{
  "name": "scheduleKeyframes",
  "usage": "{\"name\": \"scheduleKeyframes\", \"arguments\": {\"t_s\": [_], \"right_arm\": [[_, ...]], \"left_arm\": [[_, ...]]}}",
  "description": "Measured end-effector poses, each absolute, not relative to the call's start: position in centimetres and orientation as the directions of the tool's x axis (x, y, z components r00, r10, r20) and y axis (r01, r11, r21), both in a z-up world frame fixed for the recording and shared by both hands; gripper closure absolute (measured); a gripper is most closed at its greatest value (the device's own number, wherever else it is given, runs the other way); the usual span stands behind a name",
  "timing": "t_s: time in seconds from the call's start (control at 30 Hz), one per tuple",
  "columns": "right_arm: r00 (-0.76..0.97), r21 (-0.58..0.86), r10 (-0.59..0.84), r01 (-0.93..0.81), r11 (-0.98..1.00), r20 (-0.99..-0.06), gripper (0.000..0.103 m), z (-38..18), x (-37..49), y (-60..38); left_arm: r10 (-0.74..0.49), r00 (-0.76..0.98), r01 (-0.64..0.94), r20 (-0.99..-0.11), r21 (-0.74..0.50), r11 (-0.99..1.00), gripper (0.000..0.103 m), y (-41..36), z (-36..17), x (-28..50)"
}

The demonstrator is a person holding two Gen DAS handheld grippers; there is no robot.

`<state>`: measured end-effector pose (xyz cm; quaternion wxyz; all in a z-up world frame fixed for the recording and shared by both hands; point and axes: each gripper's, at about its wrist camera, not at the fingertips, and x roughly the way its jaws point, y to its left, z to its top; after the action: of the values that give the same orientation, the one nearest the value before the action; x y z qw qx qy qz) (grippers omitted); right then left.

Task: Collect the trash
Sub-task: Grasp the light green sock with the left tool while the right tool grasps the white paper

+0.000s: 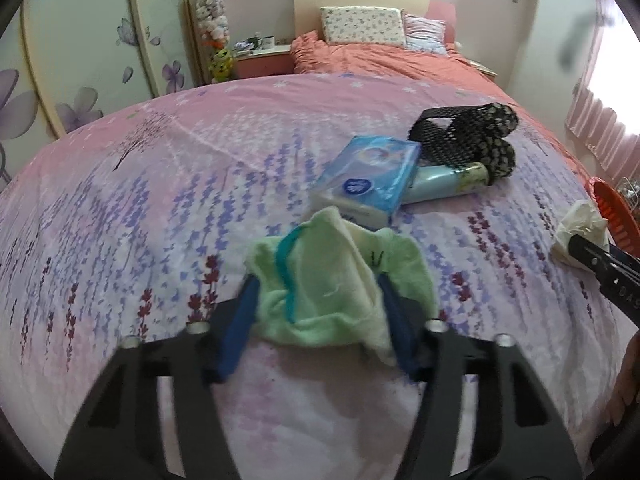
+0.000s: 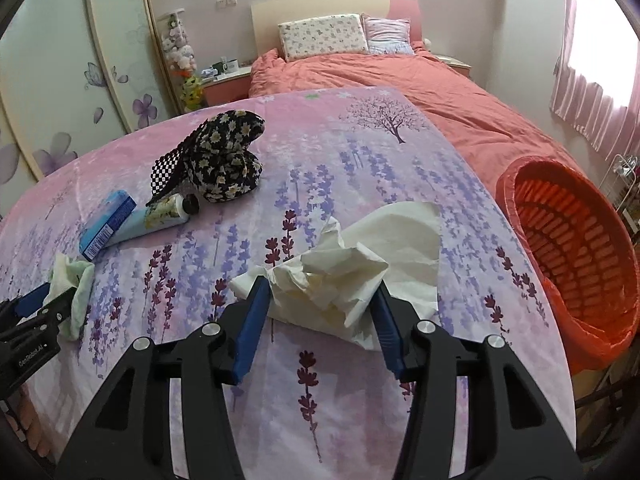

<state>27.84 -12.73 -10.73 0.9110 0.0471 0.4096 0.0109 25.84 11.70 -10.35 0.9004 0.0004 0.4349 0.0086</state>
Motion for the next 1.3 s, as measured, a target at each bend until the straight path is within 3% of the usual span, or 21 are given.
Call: {"name": "scheduleKeyframes", "arguments": {"t_s": [0.03,0.13,0.2,0.53,1.3], "right_arm": [[0.661,0.109,0.068,0.02,0.994,-0.748,0.051,-10.8,28.0,-12.9],[0.656,0.135,0.088,0.022,0.991,-0.75,0.05,-11.0,28.0,-13.4],[0.655,0.138,0.09,0.022,0.99,-0.751,0.049,-11.0,28.0,-13.5],[0.647,0.136,0.09,0.02,0.991,-0.757,0.047,-11.3,28.2,-13.4],[0.646,0.171,0.118,0.02,0.985,-0.754,0.046,-11.7,28.1,-14.1]], "left_arm": [[0.018,0.624,-0.013,-0.781,0.012,1.0,0.07,11.6,-10.3,25.8],[0.009,0.636,-0.016,-0.771,-0.002,1.0,0.085,11.9,-10.0,25.6],[-0.015,0.647,-0.016,-0.762,-0.033,0.999,0.088,12.4,-9.7,25.3],[0.043,0.638,-0.036,-0.769,0.026,0.999,0.083,12.2,-10.1,25.4],[-0.014,0.631,-0.05,-0.776,-0.059,0.997,0.078,13.6,-10.2,25.1]]}}
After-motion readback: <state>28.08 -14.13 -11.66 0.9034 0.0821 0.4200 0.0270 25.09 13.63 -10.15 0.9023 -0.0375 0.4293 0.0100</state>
